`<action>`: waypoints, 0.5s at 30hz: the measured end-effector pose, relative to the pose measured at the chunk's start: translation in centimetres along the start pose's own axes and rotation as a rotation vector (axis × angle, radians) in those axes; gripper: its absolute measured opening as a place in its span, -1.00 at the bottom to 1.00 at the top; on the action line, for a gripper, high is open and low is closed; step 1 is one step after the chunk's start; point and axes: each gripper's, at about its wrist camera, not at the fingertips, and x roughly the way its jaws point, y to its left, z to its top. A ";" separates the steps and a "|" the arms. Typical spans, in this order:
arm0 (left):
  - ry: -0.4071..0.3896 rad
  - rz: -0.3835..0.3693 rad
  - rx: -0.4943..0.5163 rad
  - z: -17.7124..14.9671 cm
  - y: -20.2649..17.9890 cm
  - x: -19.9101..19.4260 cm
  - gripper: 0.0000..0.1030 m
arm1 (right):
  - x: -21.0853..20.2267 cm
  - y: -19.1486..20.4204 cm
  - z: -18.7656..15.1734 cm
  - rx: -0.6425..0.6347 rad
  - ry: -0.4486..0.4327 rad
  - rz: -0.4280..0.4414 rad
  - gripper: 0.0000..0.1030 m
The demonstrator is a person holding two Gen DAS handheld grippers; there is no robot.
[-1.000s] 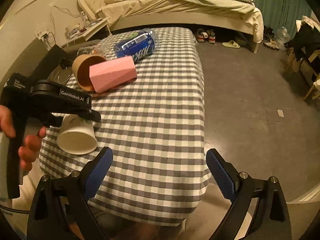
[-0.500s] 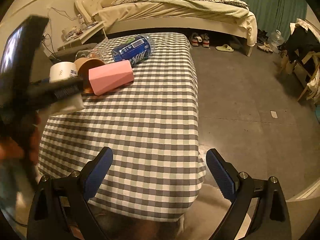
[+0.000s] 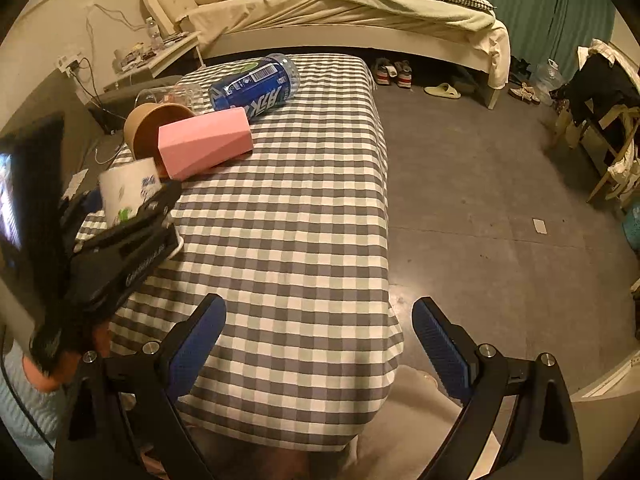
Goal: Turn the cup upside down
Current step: 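Rotate the cup in the left gripper until its open rim faces up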
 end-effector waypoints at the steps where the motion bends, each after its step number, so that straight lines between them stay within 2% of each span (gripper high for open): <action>1: 0.019 -0.006 -0.004 -0.4 -0.1 0.1 0.25 | 0.0 0.0 0.0 -0.002 -0.001 -0.001 0.84; 4: 0.072 -0.030 -0.019 -2.1 0.0 0.1 0.25 | -0.2 0.1 0.0 -0.002 -0.001 -0.007 0.84; 15: 0.090 -0.080 -0.030 -3.6 0.0 -0.9 0.28 | -1.3 0.4 -0.7 -0.009 -0.008 -0.014 0.84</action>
